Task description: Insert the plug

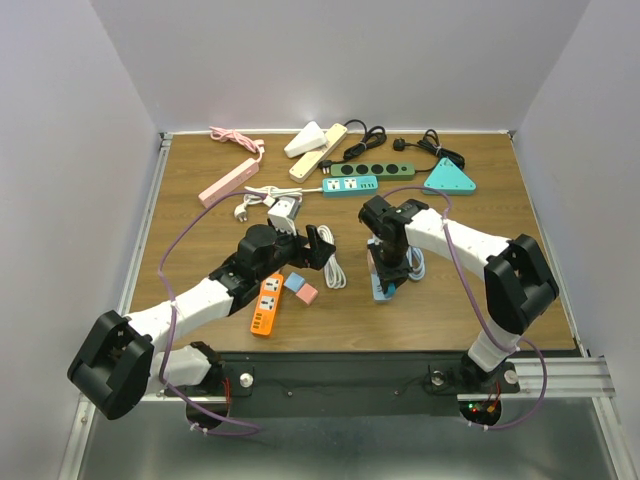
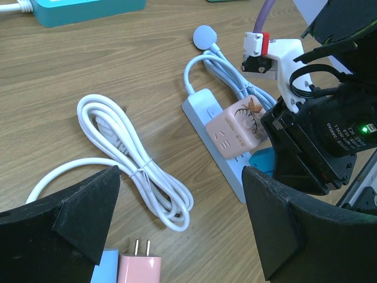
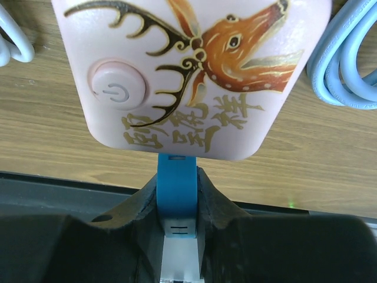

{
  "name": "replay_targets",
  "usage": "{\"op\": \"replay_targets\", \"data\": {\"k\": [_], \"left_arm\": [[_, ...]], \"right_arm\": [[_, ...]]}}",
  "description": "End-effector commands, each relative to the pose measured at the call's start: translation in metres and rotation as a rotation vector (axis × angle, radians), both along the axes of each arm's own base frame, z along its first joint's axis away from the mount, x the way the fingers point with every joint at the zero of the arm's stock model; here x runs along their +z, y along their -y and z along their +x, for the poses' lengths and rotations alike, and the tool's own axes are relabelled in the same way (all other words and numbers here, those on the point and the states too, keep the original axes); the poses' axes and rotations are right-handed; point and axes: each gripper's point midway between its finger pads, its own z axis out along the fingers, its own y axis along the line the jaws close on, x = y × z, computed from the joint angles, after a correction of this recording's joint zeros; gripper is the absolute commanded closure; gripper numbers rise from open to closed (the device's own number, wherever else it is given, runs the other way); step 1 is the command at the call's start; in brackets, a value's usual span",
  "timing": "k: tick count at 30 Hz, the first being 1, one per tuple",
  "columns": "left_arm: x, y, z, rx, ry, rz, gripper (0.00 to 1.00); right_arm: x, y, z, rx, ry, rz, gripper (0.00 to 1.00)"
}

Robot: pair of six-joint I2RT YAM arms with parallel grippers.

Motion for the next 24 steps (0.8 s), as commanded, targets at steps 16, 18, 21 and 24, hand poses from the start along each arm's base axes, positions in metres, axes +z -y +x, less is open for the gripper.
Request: {"op": "replay_targets", "data": {"k": [16,18,21,24], "left_arm": [[0.0173,0.0009,0.0015,-0.011,0.057,-0.027,0.05],[0.0175,0.0018,0.0010,-0.017,0.058,-0.029,0.05],[0.0192,0.0026,0.0005,-0.021,0.060,-0.036,0.05],[0.0203,0.0031,-0.0009,-0.025,0.058,-0.044,0.05]], "right_arm": [[0.0164,-0.0126,0.0314,-0.047,0.125,0.002,1.00],[0.0157,-0.0132,0.0306,-0.046,0.123,-0.007,1.00],[0.0131,-0.0114,0.0289,-0.050,0.115,-0.021,1.00],[0.0122,-0.0102,0.0250,-0.057,0.098,-0.031,1.00]]}}
